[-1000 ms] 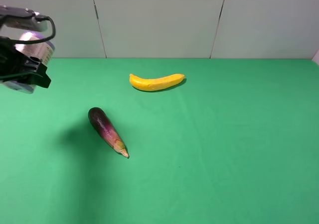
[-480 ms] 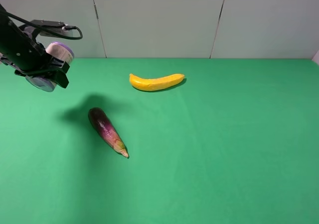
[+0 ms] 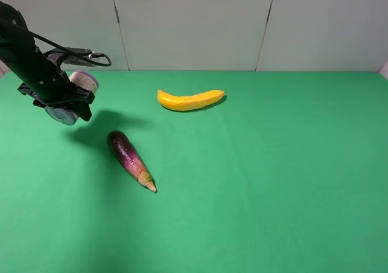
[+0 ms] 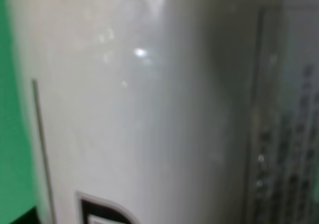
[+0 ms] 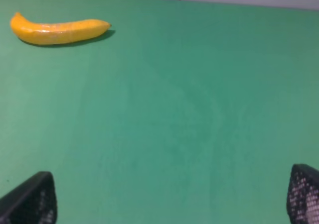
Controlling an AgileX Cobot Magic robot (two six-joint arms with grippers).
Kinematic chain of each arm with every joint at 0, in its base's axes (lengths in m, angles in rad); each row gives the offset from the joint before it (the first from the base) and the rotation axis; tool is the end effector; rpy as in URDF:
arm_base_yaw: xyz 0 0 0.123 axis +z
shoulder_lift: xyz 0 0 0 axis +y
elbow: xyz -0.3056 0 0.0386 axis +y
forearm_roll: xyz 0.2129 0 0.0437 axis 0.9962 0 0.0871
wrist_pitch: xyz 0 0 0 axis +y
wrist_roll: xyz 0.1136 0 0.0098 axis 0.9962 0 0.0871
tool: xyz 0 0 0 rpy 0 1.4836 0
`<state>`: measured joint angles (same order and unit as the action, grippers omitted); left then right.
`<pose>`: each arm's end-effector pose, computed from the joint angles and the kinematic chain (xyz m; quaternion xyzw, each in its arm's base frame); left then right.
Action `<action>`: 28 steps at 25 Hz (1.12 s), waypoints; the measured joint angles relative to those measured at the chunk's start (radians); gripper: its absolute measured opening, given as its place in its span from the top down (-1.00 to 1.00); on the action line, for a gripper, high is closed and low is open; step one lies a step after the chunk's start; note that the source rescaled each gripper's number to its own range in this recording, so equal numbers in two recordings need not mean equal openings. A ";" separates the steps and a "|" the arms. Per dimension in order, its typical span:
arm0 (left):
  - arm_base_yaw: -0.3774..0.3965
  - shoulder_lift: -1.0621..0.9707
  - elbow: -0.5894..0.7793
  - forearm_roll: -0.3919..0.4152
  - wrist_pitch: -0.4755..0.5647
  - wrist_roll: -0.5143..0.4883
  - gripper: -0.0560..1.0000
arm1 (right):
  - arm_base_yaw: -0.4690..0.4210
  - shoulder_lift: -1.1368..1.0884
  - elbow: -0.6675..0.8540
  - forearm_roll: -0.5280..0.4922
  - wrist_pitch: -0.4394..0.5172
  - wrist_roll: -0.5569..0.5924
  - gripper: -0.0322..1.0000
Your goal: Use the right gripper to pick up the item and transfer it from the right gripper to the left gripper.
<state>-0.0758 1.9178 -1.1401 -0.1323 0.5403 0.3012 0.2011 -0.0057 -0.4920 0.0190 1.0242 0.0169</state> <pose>0.3592 -0.0351 0.1719 0.1351 0.9754 -0.0238 0.1726 -0.0361 -0.0055 0.2513 -0.0778 0.8406 0.0678 0.5318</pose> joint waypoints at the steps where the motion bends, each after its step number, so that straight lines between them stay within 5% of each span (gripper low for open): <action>1: 0.000 0.008 -0.001 0.000 -0.003 0.000 0.89 | 0.000 0.000 0.000 0.000 0.000 0.000 -1.00; 17: 0.000 0.023 -0.003 -0.004 -0.010 0.000 0.87 | 0.000 0.000 0.000 0.000 0.000 0.000 -1.00; 18: 0.000 0.023 -0.003 -0.004 -0.012 0.000 0.62 | 0.000 0.000 0.000 0.000 0.000 0.000 -1.00; 20: 0.000 0.023 -0.004 -0.006 -0.021 -0.005 -0.25 | 0.000 0.000 0.000 0.000 0.000 0.000 -1.00; 22: 0.000 0.023 -0.004 -0.007 -0.023 -0.007 -0.71 | 0.000 0.000 0.000 0.000 0.000 0.000 -1.00; 28: 0.000 0.023 -0.004 -0.007 -0.027 -0.011 -0.98 | 0.000 0.000 0.000 0.000 0.000 0.000 -1.00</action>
<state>-0.0758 1.9411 -1.1442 -0.1395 0.5130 0.2905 0.2011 -0.0057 -0.4920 0.0190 1.0242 0.0169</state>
